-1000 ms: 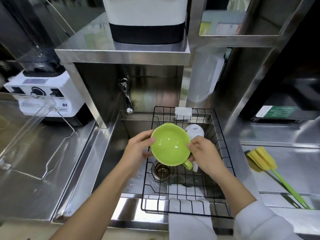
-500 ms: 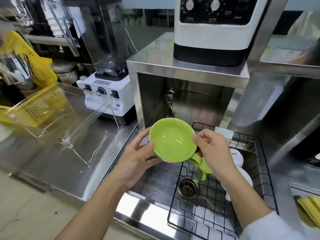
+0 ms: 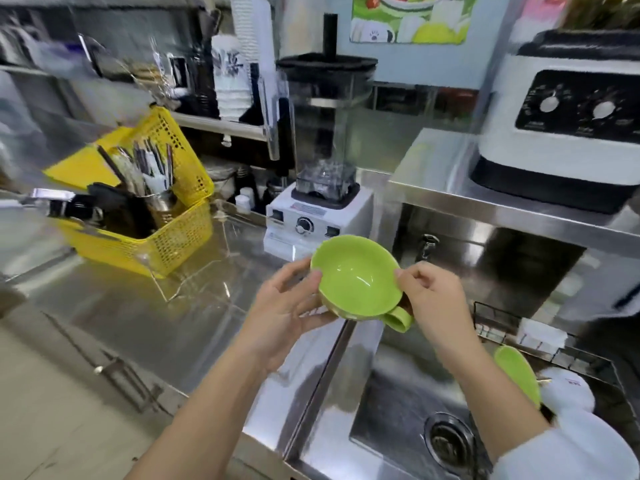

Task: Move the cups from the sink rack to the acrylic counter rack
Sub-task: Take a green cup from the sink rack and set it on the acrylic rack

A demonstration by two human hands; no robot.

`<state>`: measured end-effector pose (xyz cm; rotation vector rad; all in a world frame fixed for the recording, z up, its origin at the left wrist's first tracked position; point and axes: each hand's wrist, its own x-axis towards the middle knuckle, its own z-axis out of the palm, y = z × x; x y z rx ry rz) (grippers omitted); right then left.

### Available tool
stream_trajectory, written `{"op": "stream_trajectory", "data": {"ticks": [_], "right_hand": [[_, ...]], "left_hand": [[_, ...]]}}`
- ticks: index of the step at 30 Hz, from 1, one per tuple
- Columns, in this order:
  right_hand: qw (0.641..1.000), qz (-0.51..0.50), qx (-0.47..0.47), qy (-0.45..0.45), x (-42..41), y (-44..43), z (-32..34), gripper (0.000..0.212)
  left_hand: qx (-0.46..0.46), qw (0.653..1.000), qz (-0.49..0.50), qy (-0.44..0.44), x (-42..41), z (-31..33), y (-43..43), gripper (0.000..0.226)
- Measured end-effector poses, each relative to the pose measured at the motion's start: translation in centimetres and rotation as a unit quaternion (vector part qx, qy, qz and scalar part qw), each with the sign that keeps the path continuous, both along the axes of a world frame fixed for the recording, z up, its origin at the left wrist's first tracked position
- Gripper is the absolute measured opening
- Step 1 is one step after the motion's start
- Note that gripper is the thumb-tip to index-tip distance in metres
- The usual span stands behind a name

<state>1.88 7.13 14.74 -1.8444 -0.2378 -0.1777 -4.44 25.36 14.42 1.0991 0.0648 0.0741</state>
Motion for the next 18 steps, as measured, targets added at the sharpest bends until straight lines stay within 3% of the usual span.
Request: {"op": "stream_trajectory", "data": {"ticks": [4,9,18], "right_hand": [[1.0,0.01,-0.013,-0.01,1.1,4.8,0.1,0.031],[0.999,0.048,0.002,0.016,1.8,10.1,-0.6,0.03],[0.995,0.077,-0.054,0.012,2.3,15.2,-0.7,0.034]], "left_hand": [[-0.013,0.999,0.037,0.004,-0.1,0.0,4.2,0.02],[0.018,0.995,0.087,0.036,-0.3,-0.5,9.1,0.04],[0.038,0.99,0.118,0.067,-0.6,-1.4,14.2,0.04]]}}
